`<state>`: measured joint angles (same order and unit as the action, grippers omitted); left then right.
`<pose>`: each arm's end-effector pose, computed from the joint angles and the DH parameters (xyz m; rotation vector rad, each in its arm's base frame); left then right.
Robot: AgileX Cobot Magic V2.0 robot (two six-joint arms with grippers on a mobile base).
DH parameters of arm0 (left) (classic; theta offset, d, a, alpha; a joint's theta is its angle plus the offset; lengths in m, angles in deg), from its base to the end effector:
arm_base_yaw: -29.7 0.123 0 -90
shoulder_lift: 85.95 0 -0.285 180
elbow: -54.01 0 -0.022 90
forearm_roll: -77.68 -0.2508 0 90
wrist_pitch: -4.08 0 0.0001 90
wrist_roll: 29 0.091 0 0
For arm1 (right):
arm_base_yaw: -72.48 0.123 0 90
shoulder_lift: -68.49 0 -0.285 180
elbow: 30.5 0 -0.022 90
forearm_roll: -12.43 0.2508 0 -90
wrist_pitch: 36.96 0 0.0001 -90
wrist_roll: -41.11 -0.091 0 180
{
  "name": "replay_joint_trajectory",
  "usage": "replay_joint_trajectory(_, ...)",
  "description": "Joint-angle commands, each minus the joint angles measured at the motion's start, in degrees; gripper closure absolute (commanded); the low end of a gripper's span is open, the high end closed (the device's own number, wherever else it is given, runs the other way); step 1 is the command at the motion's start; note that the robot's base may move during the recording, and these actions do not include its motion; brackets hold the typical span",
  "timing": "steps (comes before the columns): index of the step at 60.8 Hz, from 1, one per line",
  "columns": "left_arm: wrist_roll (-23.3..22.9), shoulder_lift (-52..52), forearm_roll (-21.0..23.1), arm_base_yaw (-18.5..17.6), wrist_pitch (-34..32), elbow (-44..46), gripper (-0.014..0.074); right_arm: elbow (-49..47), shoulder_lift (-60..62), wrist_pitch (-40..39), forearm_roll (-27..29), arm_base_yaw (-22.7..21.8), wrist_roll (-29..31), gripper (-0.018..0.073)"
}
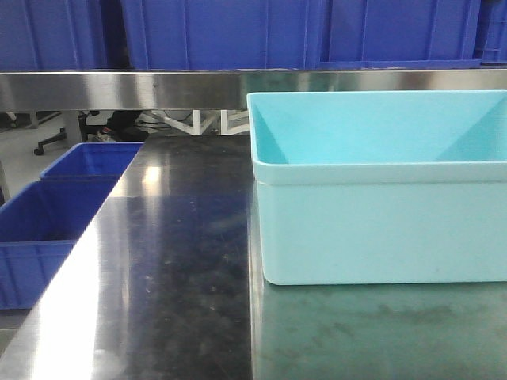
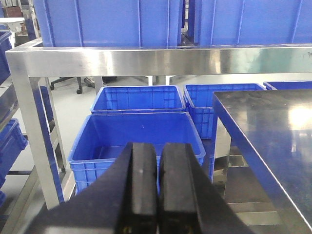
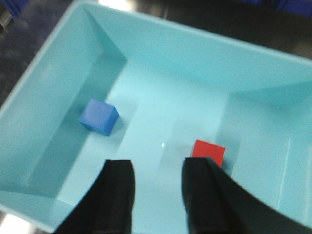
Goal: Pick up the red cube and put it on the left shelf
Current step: 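Lower the right gripper into the teal bin and grasp the red cube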
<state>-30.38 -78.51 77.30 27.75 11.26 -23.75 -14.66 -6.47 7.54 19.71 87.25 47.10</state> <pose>0.0564 -0.0018 0.1989 0.0127 1.6124 -0.0392 0.2310 0.0693 0.3525 -0.3630 2.3366 0.2234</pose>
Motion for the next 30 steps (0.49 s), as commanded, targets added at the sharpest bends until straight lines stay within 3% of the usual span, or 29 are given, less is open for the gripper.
replay_joint_trajectory(1,-0.05,-0.85,0.38,-0.08,-4.92,-1.32,0.0495,-2.12,-2.1,-3.0,0.02,0.03,0.3,0.0103)
replay_joint_trajectory(13,-0.05,-0.85,0.38,-0.08,-4.92,-1.32,0.0495,-2.12,-8.23,-2.96,-0.04,-2.13,-2.46,-0.002)
replay_joint_trajectory(30,-0.05,-0.85,0.38,-0.08,-4.92,-1.32,0.0495,-2.42,-13.46,-1.96,-0.04,-6.27,-5.26,-0.0027)
